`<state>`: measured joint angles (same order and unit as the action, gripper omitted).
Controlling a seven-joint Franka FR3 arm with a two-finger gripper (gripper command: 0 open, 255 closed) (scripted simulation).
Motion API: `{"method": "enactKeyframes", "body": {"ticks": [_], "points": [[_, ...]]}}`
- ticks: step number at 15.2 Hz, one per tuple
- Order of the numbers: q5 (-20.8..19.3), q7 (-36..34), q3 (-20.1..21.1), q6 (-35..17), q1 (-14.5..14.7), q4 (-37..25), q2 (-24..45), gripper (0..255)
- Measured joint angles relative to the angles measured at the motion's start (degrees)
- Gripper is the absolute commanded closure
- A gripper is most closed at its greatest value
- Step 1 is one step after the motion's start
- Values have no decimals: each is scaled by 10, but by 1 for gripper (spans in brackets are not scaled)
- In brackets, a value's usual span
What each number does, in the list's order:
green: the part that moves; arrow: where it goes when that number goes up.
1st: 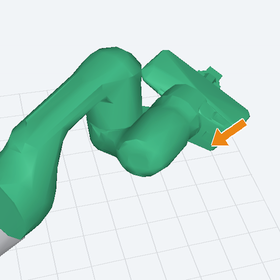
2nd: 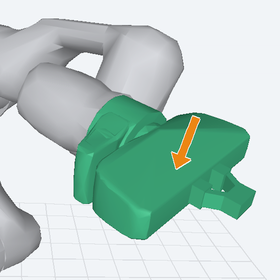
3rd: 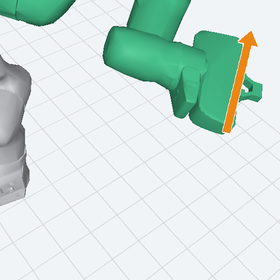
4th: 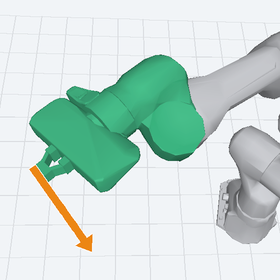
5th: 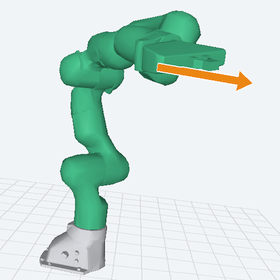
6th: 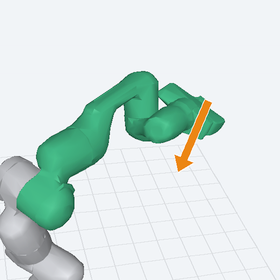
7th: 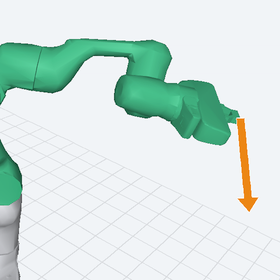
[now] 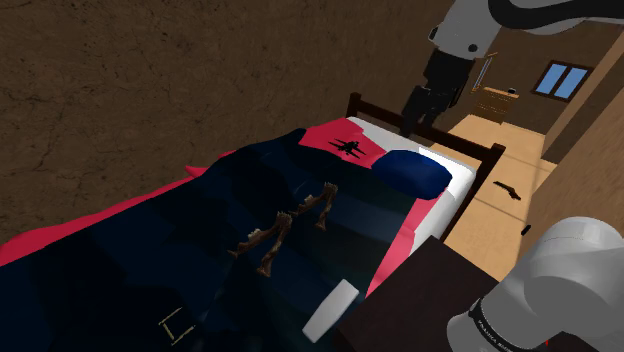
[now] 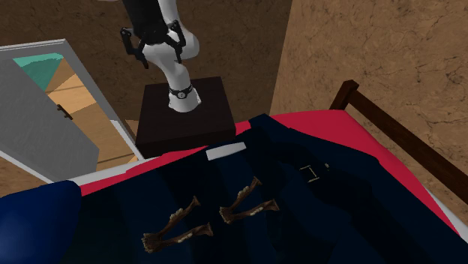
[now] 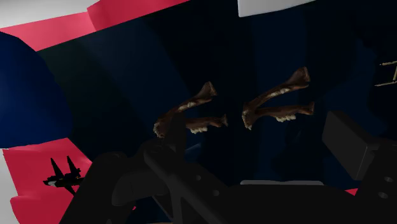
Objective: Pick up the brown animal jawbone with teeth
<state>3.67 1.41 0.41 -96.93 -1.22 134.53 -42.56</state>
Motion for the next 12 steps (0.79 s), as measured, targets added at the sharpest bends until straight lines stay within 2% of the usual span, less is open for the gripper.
{"method": "enactKeyframes", "body": {"ticks": [3,8,12], "points": [[4,-18,11,-21,-1,16,4,0],[23,-91,58,-110,-3,72,30,0],[33,-154,98,-192,-7,100,80,0]]}}
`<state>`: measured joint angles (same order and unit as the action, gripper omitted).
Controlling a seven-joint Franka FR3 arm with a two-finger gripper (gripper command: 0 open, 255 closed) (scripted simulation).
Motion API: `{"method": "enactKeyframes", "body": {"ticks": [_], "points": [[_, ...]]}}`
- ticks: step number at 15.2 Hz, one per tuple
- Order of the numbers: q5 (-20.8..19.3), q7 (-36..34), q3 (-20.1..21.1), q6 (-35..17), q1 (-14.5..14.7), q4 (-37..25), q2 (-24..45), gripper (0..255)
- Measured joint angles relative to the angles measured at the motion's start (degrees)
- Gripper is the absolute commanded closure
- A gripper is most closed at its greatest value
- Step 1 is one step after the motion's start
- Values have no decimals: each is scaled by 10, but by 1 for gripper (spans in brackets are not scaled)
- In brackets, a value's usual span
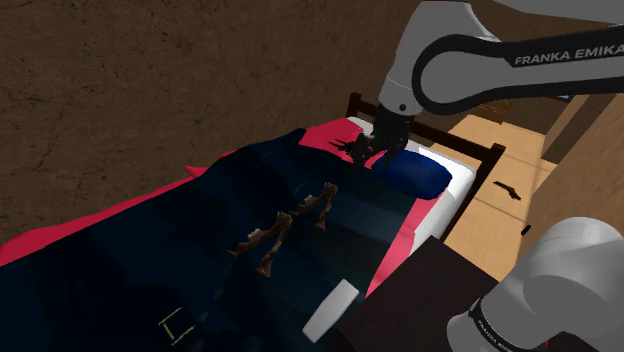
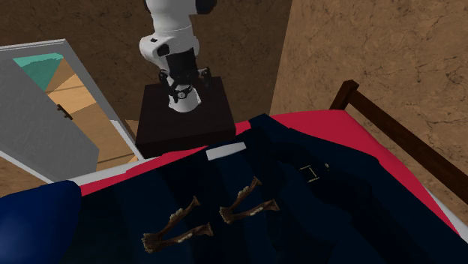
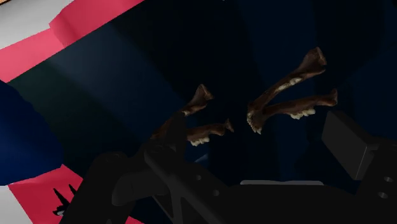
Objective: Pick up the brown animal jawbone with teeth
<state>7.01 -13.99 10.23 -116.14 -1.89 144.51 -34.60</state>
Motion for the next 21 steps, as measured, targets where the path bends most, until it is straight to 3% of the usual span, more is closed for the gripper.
{"method": "enactKeyframes", "body": {"ticks": [6,11,17,21], "points": [[2,-107,67,-127,-10,28,93,0],[-37,-215,122,-224,-35,12,206,0],[-162,-390,159,-301,-60,-45,358,0],[-273,-525,139,-337,-37,-94,466,0]]}}
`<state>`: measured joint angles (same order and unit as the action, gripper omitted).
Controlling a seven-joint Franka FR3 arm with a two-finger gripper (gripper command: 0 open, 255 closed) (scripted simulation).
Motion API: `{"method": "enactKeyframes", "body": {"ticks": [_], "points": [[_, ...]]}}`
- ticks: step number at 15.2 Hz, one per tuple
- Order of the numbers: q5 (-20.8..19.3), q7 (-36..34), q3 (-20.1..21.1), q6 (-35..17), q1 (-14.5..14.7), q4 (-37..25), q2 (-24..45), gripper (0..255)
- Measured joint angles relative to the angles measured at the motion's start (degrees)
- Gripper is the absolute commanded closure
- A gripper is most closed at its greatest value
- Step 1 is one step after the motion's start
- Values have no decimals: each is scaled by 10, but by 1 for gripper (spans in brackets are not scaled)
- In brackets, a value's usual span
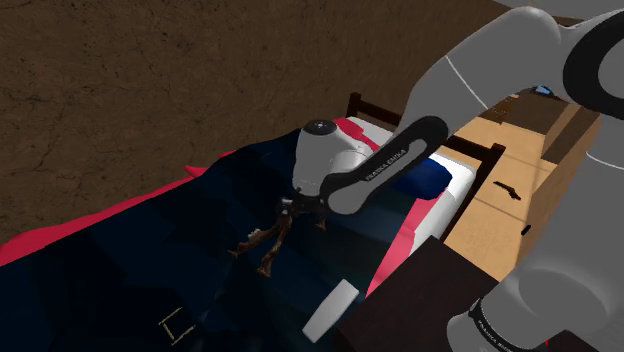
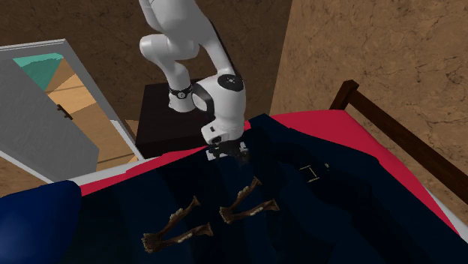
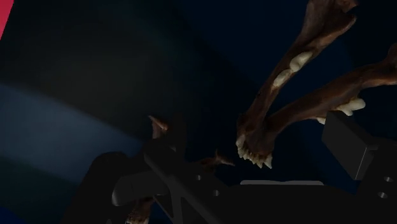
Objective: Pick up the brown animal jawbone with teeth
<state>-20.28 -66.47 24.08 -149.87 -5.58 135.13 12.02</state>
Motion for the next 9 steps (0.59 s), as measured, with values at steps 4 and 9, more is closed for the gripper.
{"method": "enactKeyframes", "body": {"ticks": [4,9], "points": [[-78,-102,-48,-13,45,-73,102,0],[-120,-185,-99,-20,97,-169,214,0]]}}
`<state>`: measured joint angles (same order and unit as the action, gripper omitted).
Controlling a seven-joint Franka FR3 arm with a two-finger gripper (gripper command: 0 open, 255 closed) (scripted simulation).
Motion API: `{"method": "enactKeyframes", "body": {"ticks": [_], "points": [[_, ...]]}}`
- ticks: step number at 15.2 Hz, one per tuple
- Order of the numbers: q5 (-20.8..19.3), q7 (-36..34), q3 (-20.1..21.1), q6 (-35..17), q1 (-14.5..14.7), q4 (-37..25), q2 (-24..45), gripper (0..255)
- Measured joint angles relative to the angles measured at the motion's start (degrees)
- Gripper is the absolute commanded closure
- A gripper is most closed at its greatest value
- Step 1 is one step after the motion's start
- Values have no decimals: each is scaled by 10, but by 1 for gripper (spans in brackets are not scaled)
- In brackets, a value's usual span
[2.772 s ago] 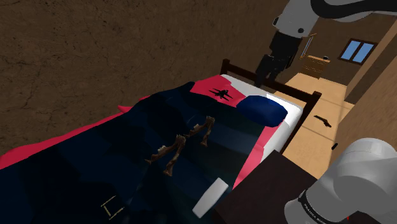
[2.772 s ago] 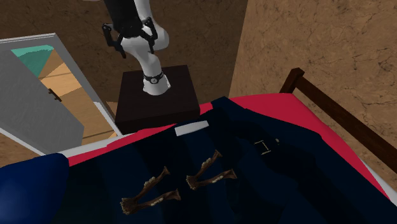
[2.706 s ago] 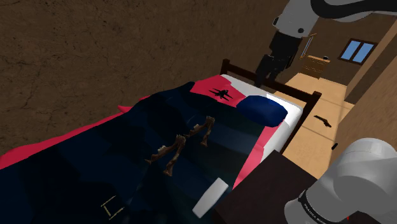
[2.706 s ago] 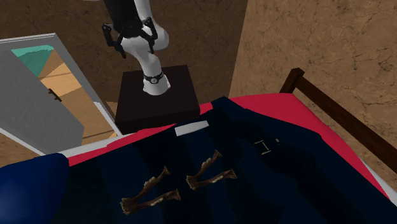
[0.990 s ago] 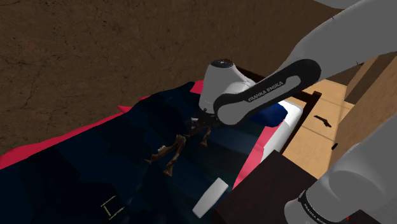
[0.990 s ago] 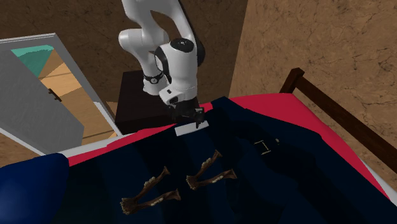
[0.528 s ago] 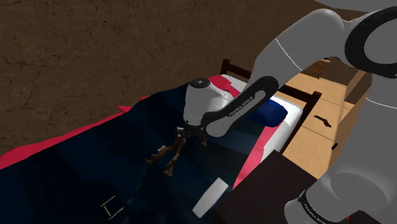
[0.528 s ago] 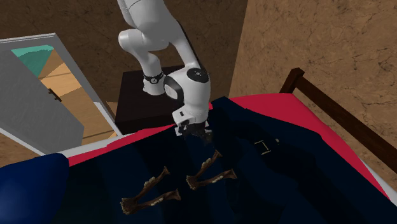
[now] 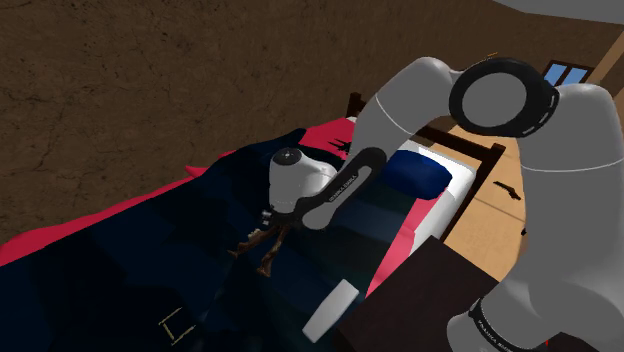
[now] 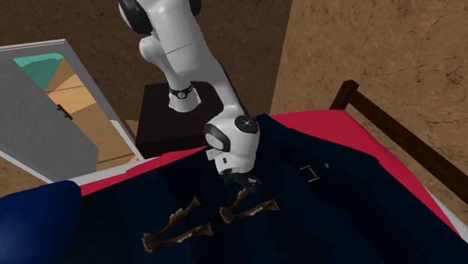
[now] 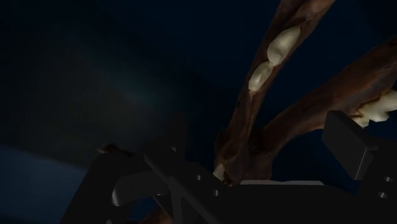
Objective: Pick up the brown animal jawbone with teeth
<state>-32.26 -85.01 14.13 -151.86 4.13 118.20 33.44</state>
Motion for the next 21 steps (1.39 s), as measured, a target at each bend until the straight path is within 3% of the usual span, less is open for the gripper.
{"method": "enactKeyframes", "body": {"ticks": [4,10,11,21], "points": [[-12,-37,-26,-5,27,-62,70,0],[-26,-53,-45,-26,42,-90,118,0],[-27,-54,-46,-28,42,-91,121,255],[-28,-55,-48,-30,43,-93,123,255]]}}
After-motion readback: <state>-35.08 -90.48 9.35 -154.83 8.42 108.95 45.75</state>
